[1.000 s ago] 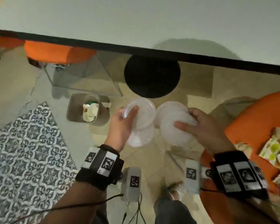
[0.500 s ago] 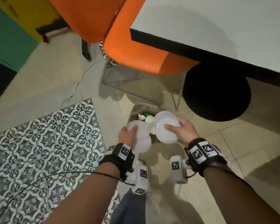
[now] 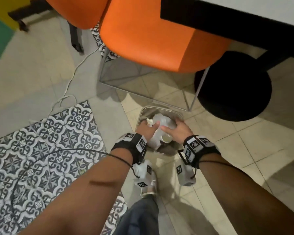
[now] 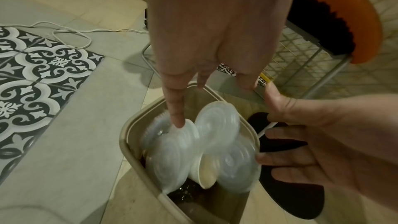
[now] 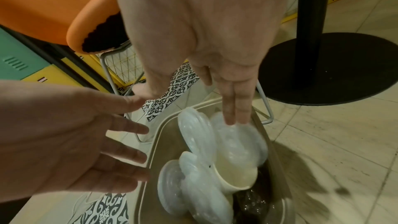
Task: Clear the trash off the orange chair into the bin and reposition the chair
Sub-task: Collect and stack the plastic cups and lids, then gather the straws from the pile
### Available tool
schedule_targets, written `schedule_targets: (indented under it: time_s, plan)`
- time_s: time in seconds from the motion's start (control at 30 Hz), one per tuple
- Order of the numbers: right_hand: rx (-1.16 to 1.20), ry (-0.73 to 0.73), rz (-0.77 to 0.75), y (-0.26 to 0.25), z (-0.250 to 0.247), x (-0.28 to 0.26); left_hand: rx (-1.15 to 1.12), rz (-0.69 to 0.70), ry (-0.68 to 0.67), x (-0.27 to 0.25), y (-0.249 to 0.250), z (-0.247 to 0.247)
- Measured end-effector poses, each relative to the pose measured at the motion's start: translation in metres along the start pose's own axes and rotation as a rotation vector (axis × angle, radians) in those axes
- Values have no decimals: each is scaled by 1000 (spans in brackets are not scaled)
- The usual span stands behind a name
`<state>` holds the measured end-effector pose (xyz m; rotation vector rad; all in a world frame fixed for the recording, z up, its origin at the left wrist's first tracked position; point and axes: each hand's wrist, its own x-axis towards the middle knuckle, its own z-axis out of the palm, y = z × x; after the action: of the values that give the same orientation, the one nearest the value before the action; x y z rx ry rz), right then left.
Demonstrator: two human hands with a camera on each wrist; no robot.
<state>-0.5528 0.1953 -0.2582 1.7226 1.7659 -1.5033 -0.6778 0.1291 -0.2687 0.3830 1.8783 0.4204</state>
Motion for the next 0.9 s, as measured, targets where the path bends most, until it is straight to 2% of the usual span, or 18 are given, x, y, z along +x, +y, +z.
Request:
schedule_targets:
  time_s: [0.13, 0.23, 0.43, 0.57, 0.73, 0.9]
  plan:
    - [48, 50, -58, 7, -8, -13, 120, 55, 40, -22, 8, -3]
    - [134, 72, -48, 16, -21, -36, 123, 107, 84, -48, 15, 7]
    - [263, 170, -96, 60, -74, -121, 26, 249, 66, -131, 49, 71]
    - [376, 301, -153, 123, -125, -188, 74, 384, 5, -182, 79, 150]
    - [506, 538, -83, 248, -210, -271, 136, 508, -221, -265, 118, 292]
    - [637, 826, -82, 376, -276, -351, 209, 615, -366, -333, 138, 433]
